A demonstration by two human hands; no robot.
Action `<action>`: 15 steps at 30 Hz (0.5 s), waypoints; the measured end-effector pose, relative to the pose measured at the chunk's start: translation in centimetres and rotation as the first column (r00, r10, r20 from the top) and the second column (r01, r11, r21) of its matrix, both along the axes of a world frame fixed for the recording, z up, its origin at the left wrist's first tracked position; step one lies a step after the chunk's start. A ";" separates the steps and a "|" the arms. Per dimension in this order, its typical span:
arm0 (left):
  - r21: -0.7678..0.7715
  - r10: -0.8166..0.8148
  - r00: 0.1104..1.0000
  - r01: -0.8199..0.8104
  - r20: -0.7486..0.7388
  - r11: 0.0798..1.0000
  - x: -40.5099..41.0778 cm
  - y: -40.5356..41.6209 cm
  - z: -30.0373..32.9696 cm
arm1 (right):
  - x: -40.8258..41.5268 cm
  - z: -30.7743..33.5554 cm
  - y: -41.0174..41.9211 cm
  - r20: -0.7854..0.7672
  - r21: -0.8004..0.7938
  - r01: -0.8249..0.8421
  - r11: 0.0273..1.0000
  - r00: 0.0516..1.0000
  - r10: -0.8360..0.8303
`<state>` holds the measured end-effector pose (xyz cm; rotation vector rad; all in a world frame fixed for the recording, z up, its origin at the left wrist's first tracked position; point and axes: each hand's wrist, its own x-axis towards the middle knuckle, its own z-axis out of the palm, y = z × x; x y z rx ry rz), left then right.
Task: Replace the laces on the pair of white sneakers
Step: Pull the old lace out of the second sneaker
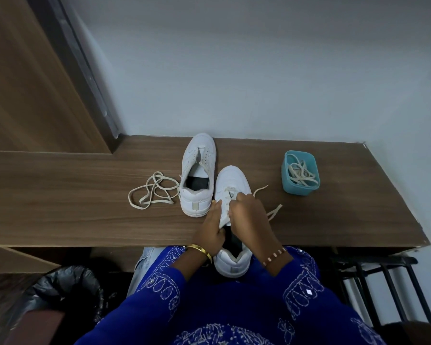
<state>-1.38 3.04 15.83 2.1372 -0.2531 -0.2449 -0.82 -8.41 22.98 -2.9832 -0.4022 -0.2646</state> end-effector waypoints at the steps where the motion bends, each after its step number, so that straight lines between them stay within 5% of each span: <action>1: -0.007 0.001 1.000 -0.001 -0.002 1.000 0.0 0.0 0.1 | -0.1 0.0 0.1 -0.064 0.025 0.040 0.999 0.997 -0.038; 3: -0.025 -0.005 1.000 0.005 -0.001 1.000 -0.1 -0.1 0.3 | 0.6 0.1 0.1 -0.294 0.108 0.187 0.976 0.944 -0.149; 7: -0.008 -0.014 1.000 0.014 -0.009 1.000 -0.1 -0.1 0.4 | 2.7 1.3 -0.5 -0.725 0.247 0.423 0.871 0.678 -0.124; 11: 0.000 -0.013 1.000 0.013 -0.021 1.000 -0.1 -0.1 0.3 | 2.8 2.1 -1.5 -0.818 0.430 0.579 0.693 0.574 0.028; 15: 0.003 0.000 1.000 0.000 -0.014 1.000 0.1 -0.2 0.1 | 2.4 3.0 -2.4 -0.718 0.571 0.497 0.654 0.688 0.104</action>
